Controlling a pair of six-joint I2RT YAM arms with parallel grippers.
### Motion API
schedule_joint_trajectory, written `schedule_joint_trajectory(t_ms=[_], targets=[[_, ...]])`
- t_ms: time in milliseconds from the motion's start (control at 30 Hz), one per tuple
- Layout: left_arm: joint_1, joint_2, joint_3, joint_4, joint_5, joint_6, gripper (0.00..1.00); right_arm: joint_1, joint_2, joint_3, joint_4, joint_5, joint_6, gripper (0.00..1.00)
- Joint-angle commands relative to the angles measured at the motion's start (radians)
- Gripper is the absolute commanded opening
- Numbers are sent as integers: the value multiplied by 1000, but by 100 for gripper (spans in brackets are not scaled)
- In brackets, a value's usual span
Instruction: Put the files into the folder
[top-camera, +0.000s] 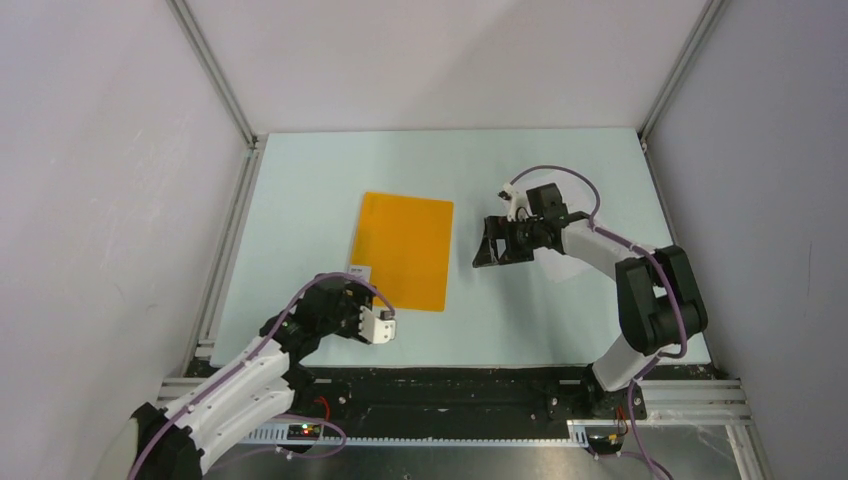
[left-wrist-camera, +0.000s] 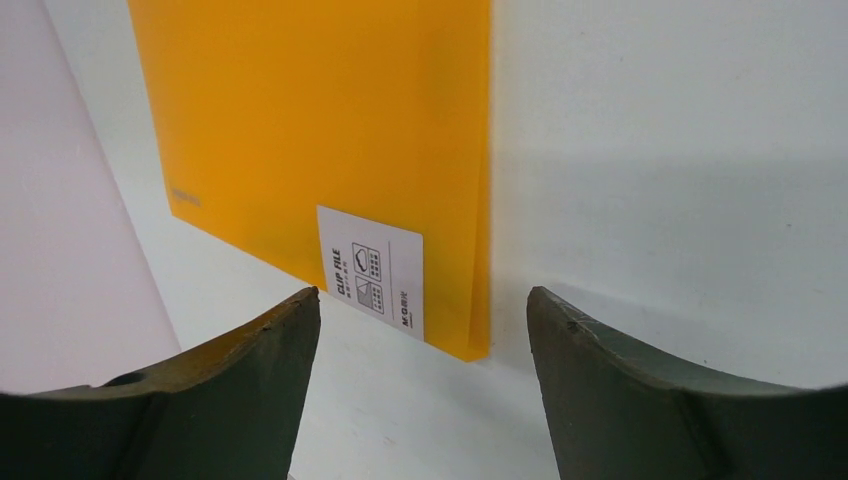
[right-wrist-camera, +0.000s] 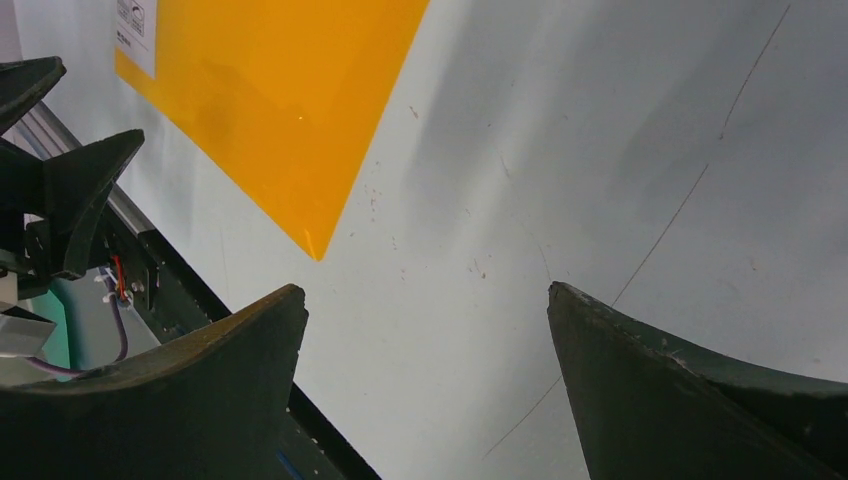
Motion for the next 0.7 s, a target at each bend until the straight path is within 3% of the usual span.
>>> schedule_joint_trajectory(t_ms=[0,467,667], targets=[[-3,49,-30,124,-47,48,79,1,42,41,39,-31,6,95],[7,282,-51,466,-164,47,73,12,60,44,47,-22,15,95],[12,312,-83,592,-169,85,70,13,53,43,44,-12,14,96]])
